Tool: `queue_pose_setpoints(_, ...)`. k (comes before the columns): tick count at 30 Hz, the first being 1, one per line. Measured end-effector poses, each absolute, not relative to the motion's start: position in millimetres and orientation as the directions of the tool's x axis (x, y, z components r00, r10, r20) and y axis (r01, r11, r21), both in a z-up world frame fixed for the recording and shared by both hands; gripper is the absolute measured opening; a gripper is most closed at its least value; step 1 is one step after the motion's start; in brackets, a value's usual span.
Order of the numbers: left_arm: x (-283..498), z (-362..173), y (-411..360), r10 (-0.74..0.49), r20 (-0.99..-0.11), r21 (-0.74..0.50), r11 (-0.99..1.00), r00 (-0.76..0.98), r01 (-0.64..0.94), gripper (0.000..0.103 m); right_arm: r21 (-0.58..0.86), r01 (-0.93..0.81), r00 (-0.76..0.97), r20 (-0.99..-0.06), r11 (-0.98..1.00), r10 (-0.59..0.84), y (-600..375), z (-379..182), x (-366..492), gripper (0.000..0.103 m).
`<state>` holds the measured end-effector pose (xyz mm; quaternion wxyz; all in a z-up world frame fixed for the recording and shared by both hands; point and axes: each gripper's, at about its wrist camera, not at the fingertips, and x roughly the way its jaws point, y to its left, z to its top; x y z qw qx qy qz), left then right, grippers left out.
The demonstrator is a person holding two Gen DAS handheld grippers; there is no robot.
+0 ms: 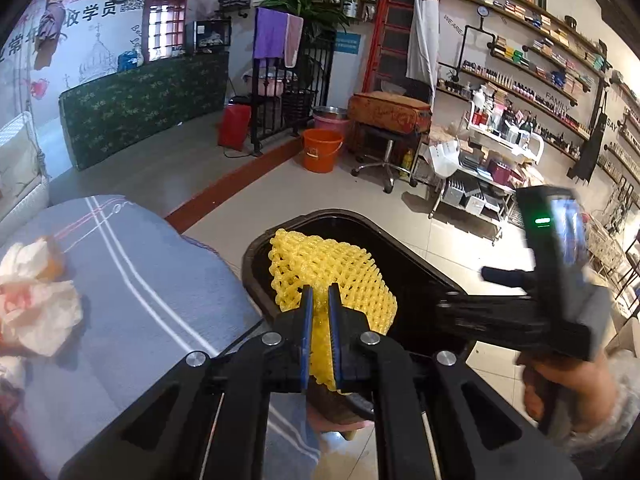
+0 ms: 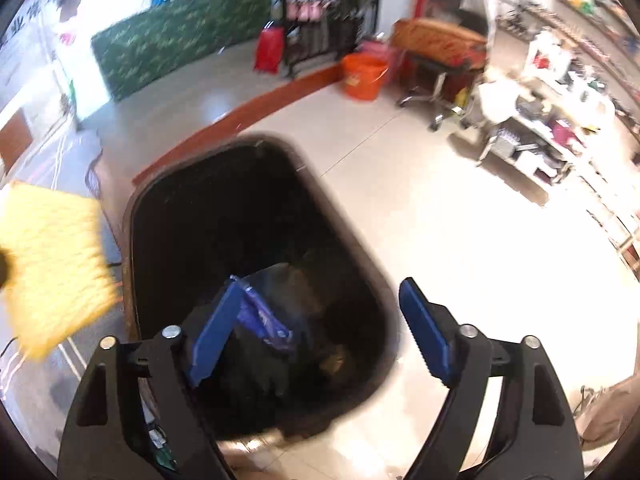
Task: Collect trash
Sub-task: 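Carry the purple bag and yellow net to the black bin and release both, then move both tools back from the bin toward the trash on the bed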
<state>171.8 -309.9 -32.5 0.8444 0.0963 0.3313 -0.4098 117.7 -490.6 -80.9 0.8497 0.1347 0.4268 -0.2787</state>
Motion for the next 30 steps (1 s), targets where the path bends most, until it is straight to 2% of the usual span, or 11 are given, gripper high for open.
queue_pose_setpoints(5,171.3,-48.7,-343.3,-0.618,-0.673,-0.097,0.619,0.407,0.779,0.009,-0.011,0.615,0.518,-0.749,0.789,-0.414,-483.0,-62.5,74.5,0.083)
queue_pose_setpoints(13,168.8,-76.4,-378.8,-0.578,-0.734,-0.063,0.581,0.357,0.812,0.009,0.000,0.657,0.506,-0.742,0.754,-0.440,-496.0,-65.1,59.9,0.083)
queue_pose_setpoints(18,172.1,-94.4,-392.6,-0.550,-0.776,-0.081,0.574,0.310,0.815,0.010,0.031,0.680,0.507,-0.741,0.732,-0.439,-505.9,-66.2,52.3,0.084)
queue_pose_setpoints(20,171.7,-100.8,-398.7,-0.537,-0.790,-0.074,0.563,0.297,0.823,0.020,0.036,0.687,0.506,-0.741,0.726,-0.441,-506.6,-66.5,50.0,0.084)
queue_pose_setpoints(21,172.2,-101.6,-400.7,-0.530,-0.795,-0.069,0.563,0.295,0.824,0.041,0.040,0.691,0.505,-0.741,0.722,-0.442,-507.5,-66.7,48.5,0.084)
queue_pose_setpoints(22,171.1,-101.8,-401.3,-0.531,-0.793,-0.067,0.563,0.299,0.824,0.068,0.047,0.697,0.506,-0.739,0.716,-0.444,-509.1,-66.5,46.4,0.084)
queue_pose_setpoints(24,166.8,-97.2,-399.1,-0.565,-0.762,-0.071,0.559,0.317,0.826,0.086,0.054,0.708,0.505,-0.736,0.704,-0.451,-510.6,-65.5,44.4,0.084)
queue_pose_setpoints(27,158.5,-93.1,-398.7,-0.599,-0.744,-0.094,0.533,0.297,0.841,0.089,0.057,0.731,0.502,-0.719,0.680,-0.480,-509.0,-60.9,39.6,0.084)
queue_pose_setpoints(30,147.4,-85.8,-394.7,-0.609,-0.724,-0.067,0.529,0.324,0.846,0.092,0.072,0.758,0.504,-0.695,0.648,-0.513,-515.3,-53.9,31.5,0.090)
